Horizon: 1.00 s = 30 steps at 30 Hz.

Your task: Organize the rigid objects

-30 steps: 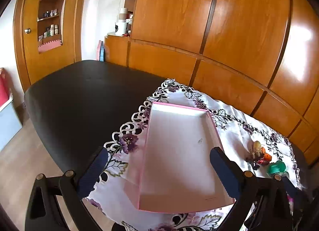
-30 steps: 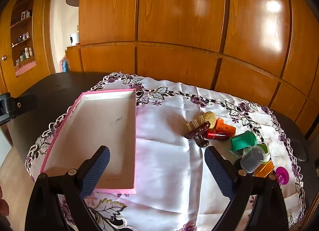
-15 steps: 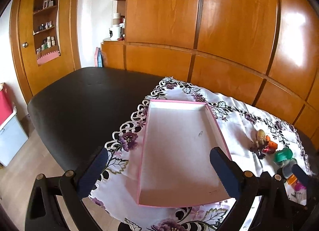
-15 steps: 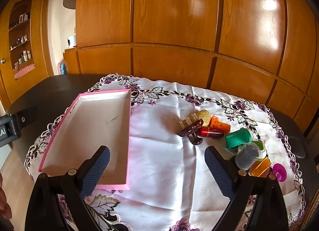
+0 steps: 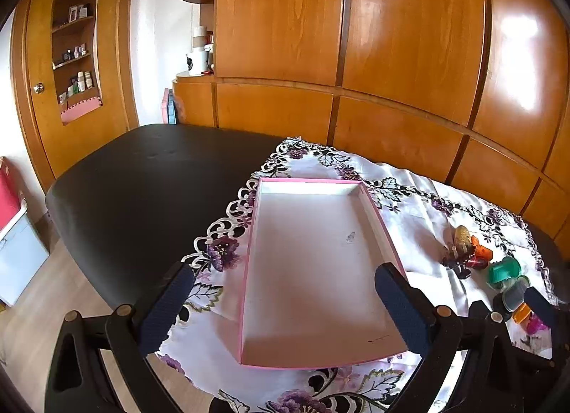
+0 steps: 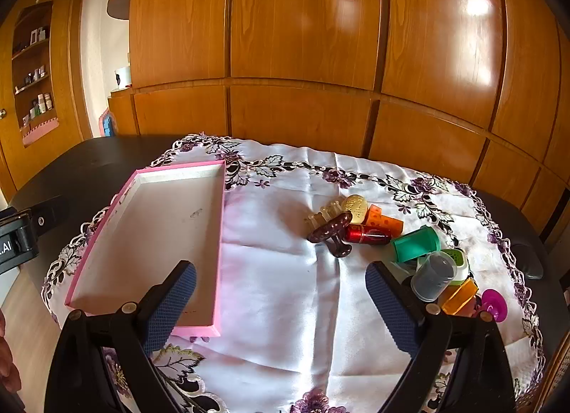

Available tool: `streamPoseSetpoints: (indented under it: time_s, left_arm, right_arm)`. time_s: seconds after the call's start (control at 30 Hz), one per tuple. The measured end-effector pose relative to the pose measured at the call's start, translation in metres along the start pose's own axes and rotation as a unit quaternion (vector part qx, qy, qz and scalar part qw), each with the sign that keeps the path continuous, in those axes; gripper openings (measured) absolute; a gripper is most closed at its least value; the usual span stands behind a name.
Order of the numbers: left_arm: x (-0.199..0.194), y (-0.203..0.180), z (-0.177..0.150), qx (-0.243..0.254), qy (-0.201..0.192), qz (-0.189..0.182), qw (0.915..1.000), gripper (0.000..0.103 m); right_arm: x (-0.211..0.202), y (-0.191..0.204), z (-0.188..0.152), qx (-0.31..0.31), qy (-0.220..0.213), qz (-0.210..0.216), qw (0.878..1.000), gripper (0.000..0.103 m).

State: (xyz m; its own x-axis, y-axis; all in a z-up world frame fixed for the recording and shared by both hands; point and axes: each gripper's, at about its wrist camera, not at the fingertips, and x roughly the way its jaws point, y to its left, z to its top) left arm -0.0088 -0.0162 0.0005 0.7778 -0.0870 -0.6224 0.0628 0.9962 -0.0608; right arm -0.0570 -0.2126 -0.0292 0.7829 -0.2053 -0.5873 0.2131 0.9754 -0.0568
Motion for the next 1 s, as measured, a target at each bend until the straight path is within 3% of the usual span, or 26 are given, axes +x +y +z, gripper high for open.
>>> streamPoseSetpoints:
  time_s: [0.27, 0.5, 0.6, 0.8, 1.0]
  left_arm:
    - [0.005, -0.015, 0.004, 0.011, 0.006, -0.019, 0.9997, 0.103]
    - [0.012, -0.040, 0.004, 0.042, 0.028, -0.061, 0.9968, 0.103]
    - [0.018, -0.053, 0.002, 0.050, 0.048, -0.096, 0.9929, 0.103]
    - [0.034, -0.095, -0.006, 0.087, 0.093, -0.163, 0.9784, 0.103]
    - [0.051, -0.147, -0.013, 0.134, 0.128, -0.193, 0.9634, 0.103]
  right_arm:
    - [0.001, -0.025, 0.003, 0.014, 0.004, -0.012, 1.000, 0.098]
    - [-0.002, -0.092, 0.010, 0.076, 0.013, 0.001, 0.997, 0.098]
    - [-0.009, -0.139, 0.015, 0.121, 0.015, -0.006, 0.992, 0.098]
    - [-0.028, -0.248, 0.010, 0.218, 0.022, -0.066, 0.973, 0.098]
    - [-0.020, -0.297, -0.009, 0.263, 0.039, -0.075, 0.961, 0.098]
